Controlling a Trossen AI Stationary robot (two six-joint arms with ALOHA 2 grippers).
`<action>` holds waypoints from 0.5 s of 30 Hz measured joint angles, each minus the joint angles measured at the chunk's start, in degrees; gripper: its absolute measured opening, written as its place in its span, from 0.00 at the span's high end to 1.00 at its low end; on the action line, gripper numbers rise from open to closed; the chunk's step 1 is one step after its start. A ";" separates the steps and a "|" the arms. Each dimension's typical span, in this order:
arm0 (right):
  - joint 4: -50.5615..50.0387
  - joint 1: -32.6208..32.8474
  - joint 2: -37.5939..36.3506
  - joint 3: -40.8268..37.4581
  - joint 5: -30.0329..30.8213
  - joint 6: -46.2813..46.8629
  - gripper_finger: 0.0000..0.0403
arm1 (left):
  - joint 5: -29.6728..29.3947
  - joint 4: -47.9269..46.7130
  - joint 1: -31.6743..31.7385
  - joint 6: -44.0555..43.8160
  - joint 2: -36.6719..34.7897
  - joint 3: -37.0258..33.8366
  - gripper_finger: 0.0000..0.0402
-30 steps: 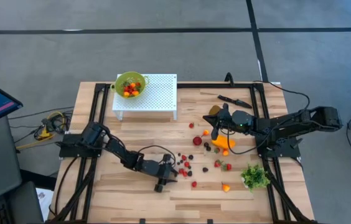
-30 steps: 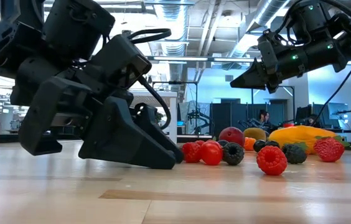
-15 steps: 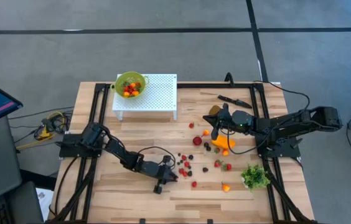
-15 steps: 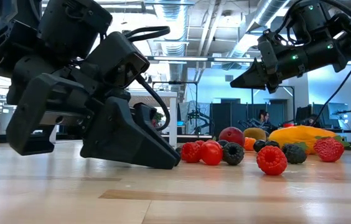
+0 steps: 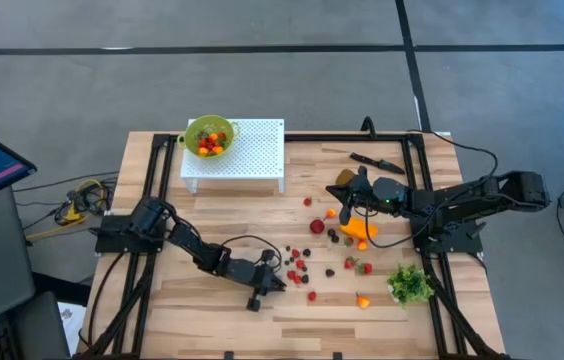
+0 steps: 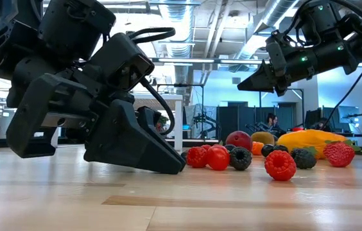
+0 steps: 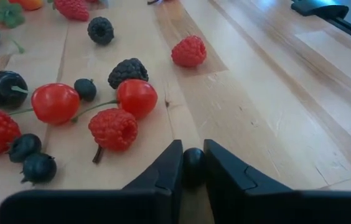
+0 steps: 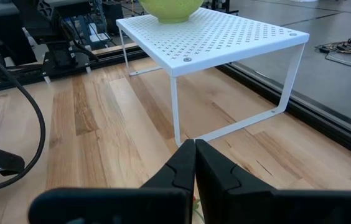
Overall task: Pick & Place Fruit
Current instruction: Put the blueberry into the green strainer bowl
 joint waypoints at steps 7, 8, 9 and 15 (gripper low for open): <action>-0.07 0.02 0.00 0.00 0.00 0.00 0.99 | -3.59 -2.20 1.86 6.31 -9.38 -1.47 0.89; -0.02 0.00 -0.02 0.00 0.00 0.00 0.99 | -5.59 -3.35 2.44 7.66 -11.61 -1.94 0.89; -0.01 0.01 -0.01 0.02 0.00 0.00 0.99 | -7.76 -4.61 3.16 9.00 -13.98 -2.38 0.89; 0.02 0.00 -0.02 0.02 0.00 0.00 0.99 | -21.20 -6.62 9.38 17.61 -31.12 -6.06 0.88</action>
